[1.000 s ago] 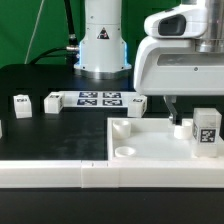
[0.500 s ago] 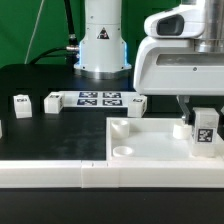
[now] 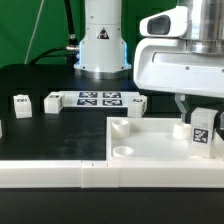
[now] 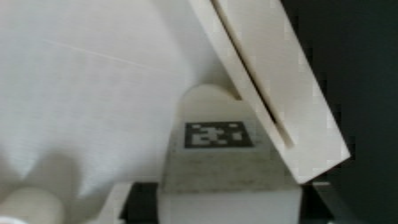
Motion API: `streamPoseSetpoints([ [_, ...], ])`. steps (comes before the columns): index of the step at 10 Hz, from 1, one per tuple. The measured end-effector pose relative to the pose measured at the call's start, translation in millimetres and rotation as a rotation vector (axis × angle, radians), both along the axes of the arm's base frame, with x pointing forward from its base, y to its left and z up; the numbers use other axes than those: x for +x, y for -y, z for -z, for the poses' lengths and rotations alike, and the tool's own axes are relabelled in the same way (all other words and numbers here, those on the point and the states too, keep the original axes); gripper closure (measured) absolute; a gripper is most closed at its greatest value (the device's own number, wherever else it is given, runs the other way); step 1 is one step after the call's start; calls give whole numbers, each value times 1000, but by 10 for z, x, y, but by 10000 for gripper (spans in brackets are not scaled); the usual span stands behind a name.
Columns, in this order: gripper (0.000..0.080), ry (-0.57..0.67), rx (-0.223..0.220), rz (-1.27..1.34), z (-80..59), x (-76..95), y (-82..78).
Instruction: Assemble one leg
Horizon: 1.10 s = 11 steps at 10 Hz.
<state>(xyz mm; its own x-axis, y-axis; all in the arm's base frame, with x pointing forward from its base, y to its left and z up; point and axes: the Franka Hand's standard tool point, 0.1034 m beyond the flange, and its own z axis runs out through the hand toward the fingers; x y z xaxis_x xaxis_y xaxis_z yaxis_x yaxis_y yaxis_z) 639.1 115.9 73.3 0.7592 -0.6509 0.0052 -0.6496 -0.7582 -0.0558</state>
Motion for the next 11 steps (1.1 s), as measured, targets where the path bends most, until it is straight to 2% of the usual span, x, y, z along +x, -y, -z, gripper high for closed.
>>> streamPoseSetpoints([
  [7,509,-17,47,797,1,-15,9],
  [11,509,-34,69,1042,2,-18,-12],
])
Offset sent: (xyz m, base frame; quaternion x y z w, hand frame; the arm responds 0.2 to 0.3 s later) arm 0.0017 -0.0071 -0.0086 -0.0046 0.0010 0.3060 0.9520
